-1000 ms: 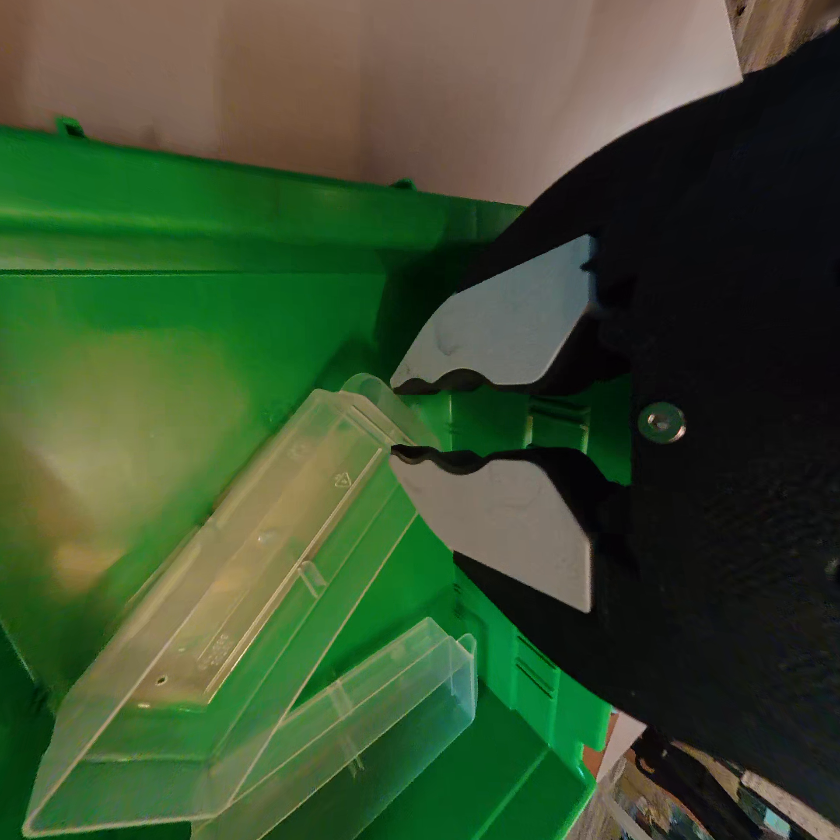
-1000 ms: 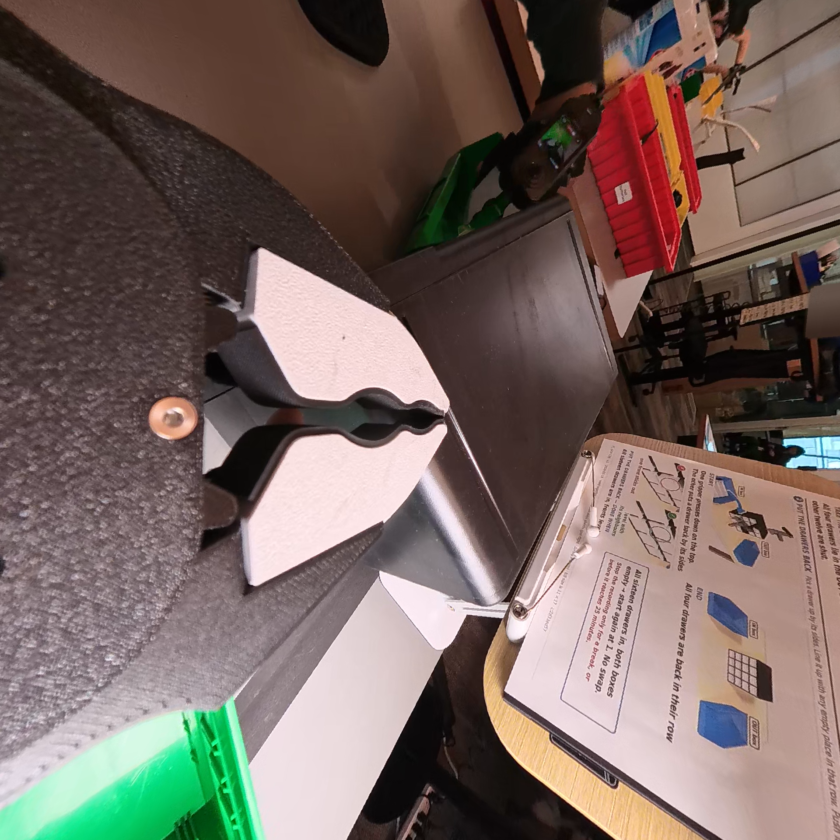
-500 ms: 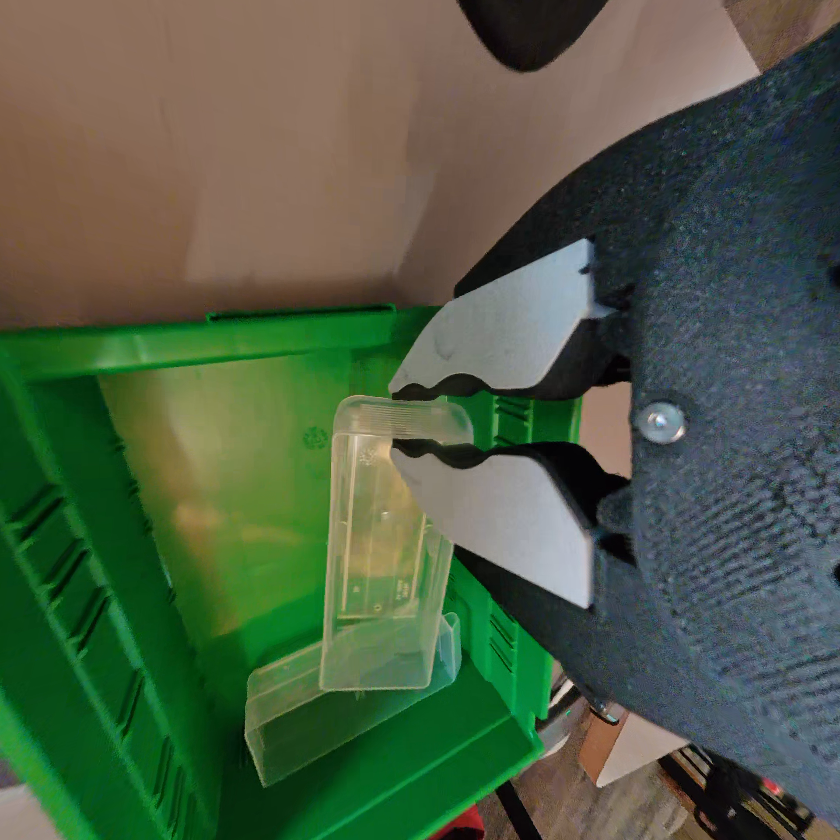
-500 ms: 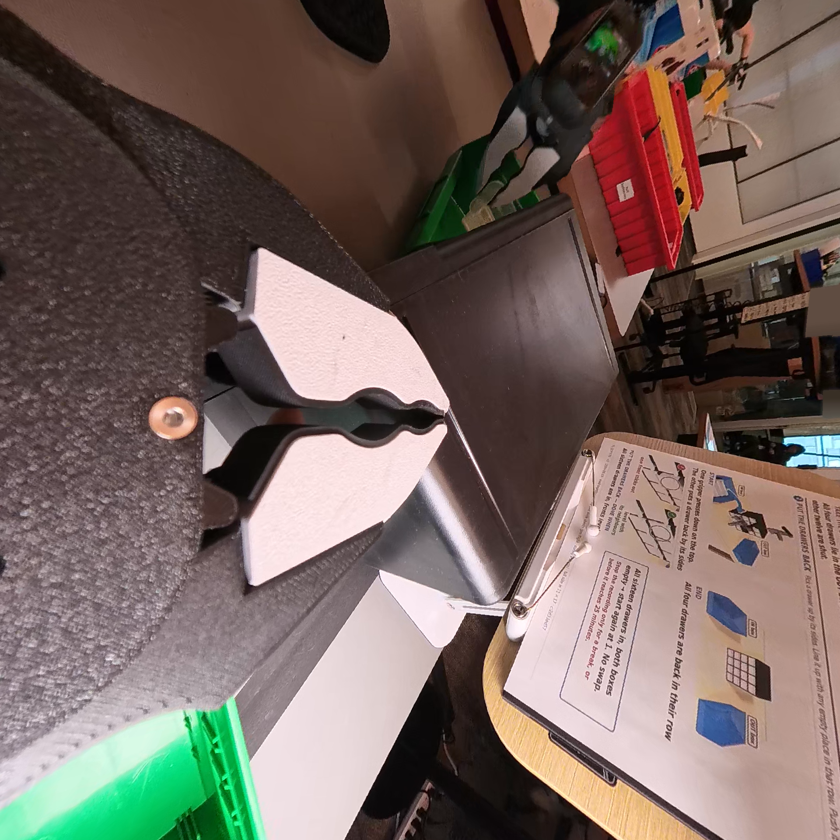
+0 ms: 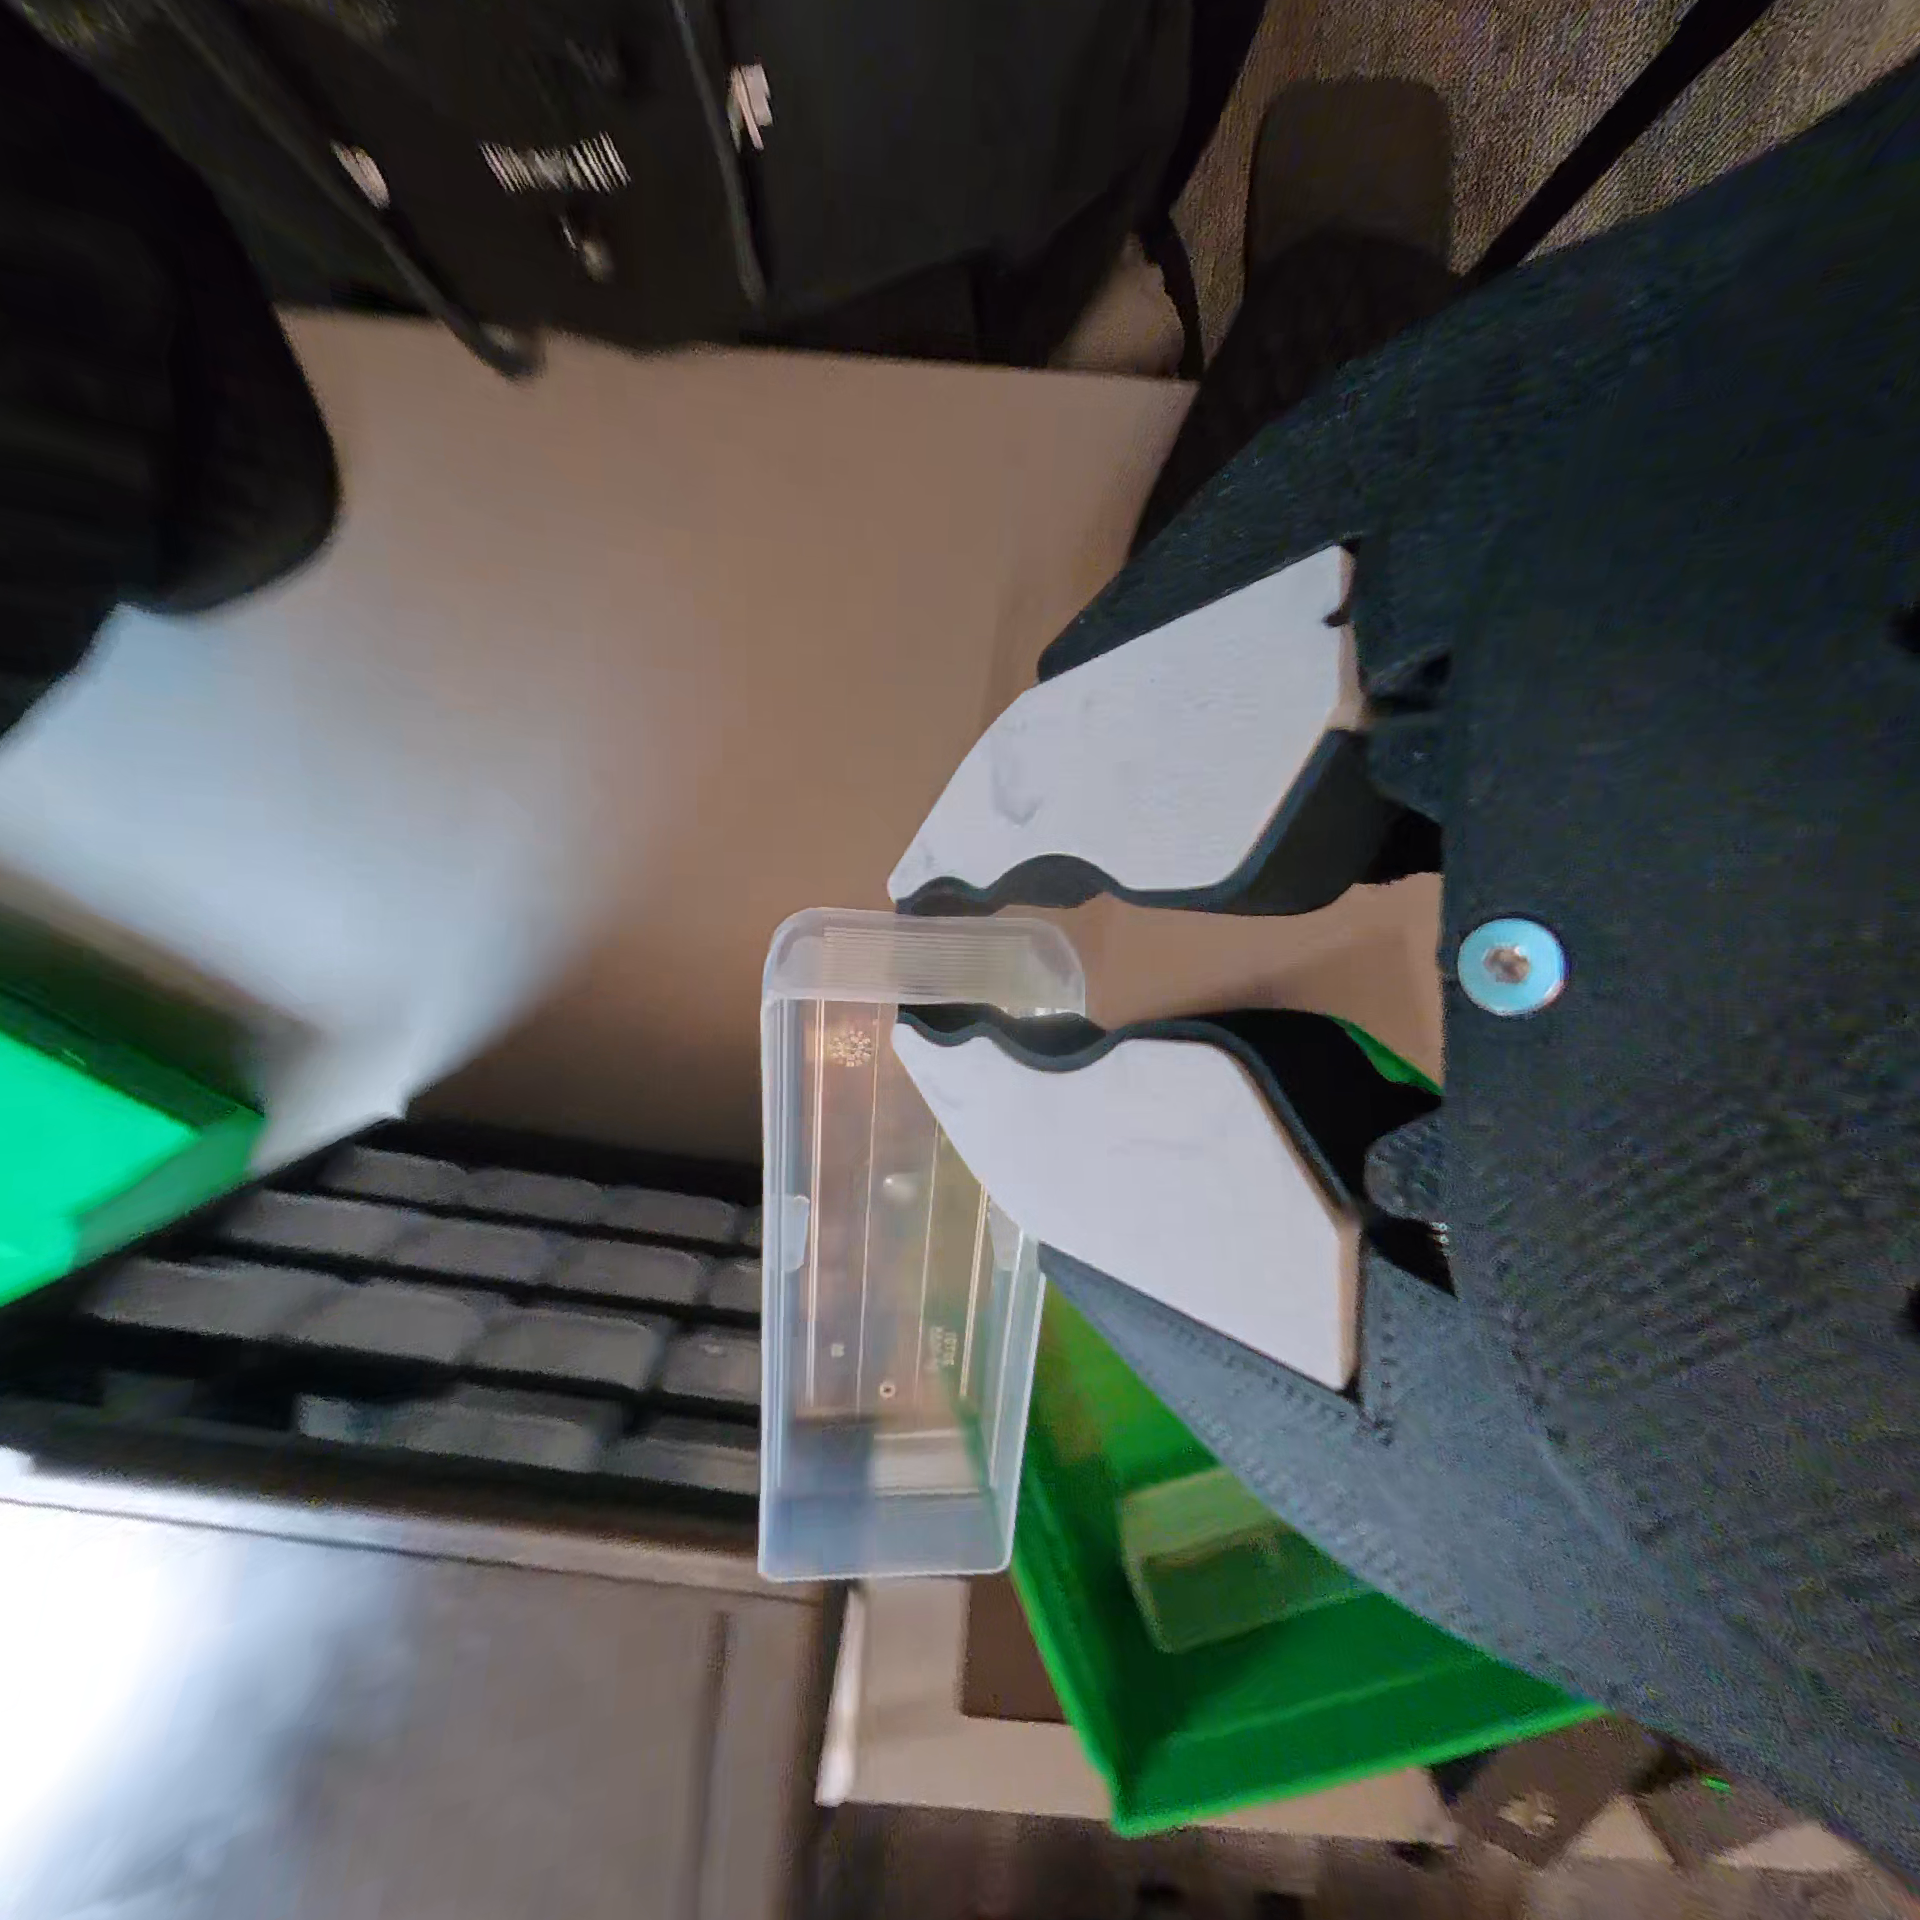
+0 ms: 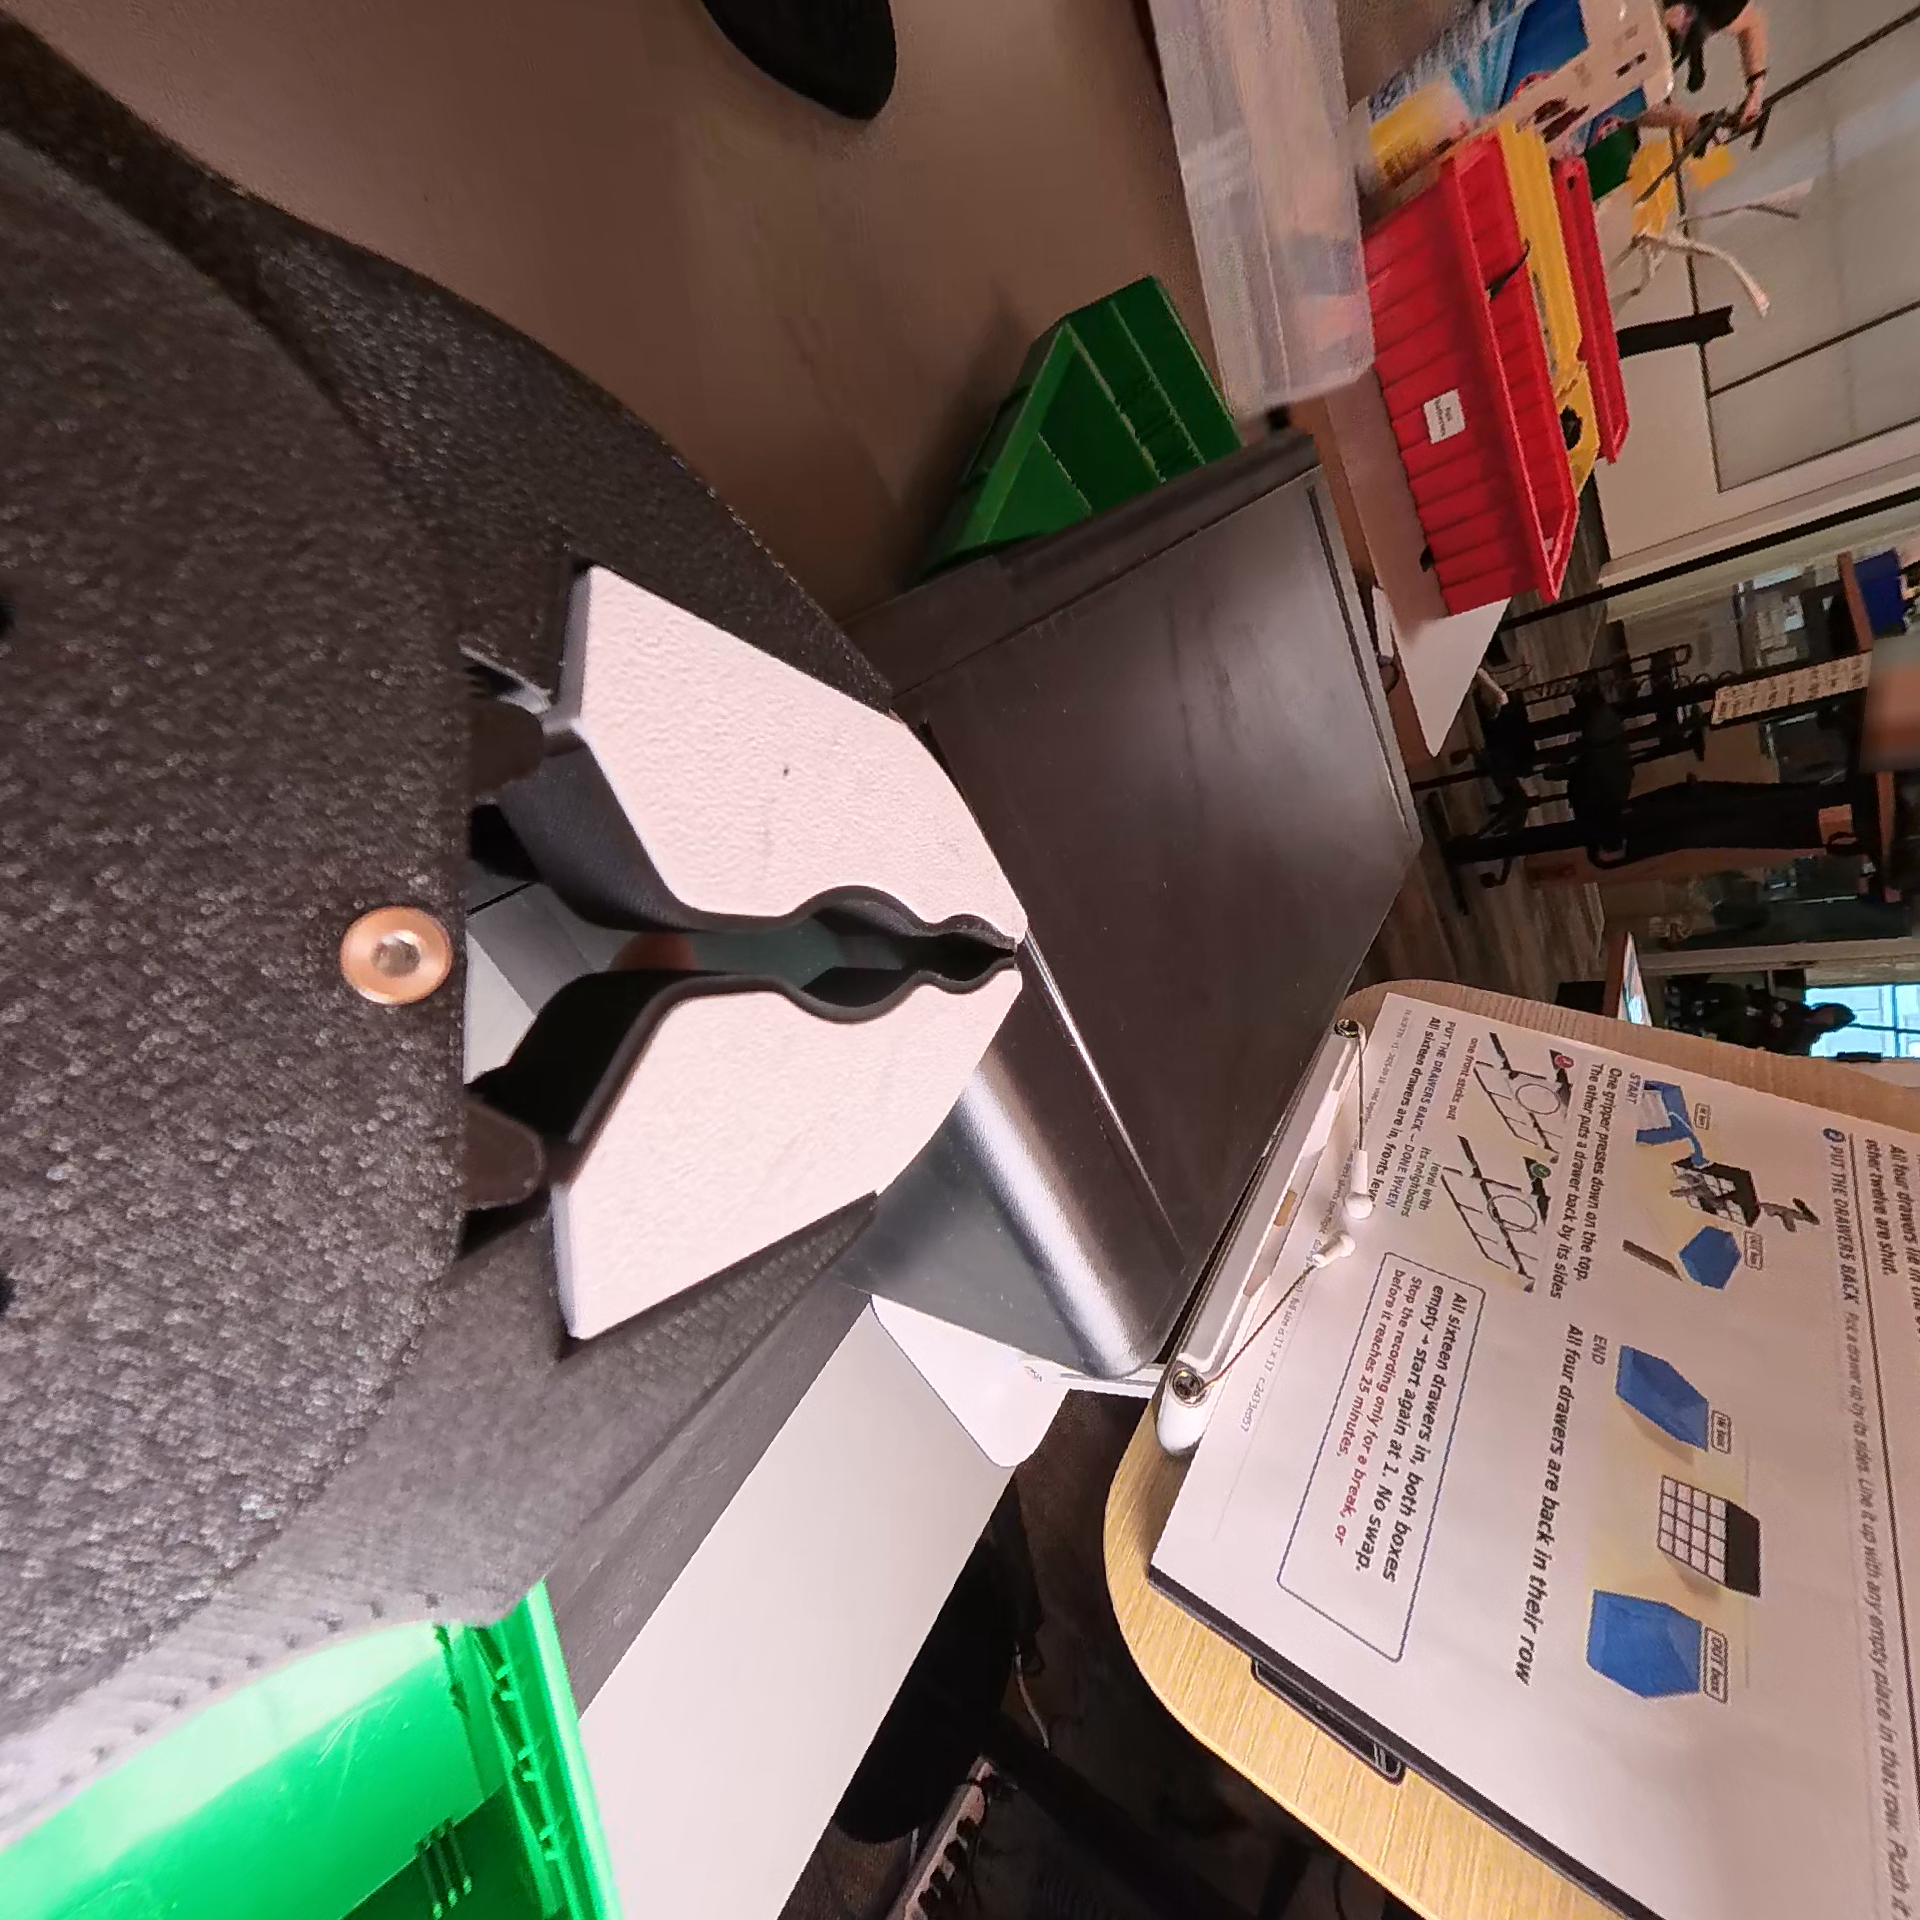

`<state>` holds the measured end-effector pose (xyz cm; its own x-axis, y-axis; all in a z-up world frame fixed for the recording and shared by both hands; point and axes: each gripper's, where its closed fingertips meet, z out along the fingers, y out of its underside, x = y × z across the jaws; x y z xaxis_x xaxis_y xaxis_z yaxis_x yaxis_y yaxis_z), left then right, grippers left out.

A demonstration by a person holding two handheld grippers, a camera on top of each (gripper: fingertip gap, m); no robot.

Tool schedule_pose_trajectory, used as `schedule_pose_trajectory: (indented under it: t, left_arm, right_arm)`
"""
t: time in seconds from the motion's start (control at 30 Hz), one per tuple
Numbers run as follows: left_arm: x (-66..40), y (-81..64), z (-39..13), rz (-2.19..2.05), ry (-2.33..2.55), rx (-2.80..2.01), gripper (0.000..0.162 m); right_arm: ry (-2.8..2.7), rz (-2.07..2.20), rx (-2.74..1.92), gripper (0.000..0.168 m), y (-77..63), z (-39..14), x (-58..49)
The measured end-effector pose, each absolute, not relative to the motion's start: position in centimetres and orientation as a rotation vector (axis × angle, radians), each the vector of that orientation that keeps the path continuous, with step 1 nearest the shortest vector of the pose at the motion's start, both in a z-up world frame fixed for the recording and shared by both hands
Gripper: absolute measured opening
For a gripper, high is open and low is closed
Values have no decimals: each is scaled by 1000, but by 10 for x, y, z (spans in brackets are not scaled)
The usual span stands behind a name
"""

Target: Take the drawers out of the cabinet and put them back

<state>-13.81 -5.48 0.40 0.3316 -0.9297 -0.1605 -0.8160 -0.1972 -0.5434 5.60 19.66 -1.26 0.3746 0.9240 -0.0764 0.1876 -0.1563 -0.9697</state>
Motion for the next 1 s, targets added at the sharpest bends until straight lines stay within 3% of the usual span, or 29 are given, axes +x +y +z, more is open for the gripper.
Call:
schedule_pose_trajectory:
  t: [0.03,0.27,1.0]
  left_arm:
    - [-126,-60,8,-313,1548,-2034,17]
    - [-60,-68,1,-509,1646,-1964,17]
    - [19,-1,-14,-429,1632,-1907,17]
  right_arm:
    - [-1014,897,-1608,0,197,-13,56]
    - [-1017,876,-1610,0,197,-13,56]
    - [-1026,876,-1608,0,196,-12,56]
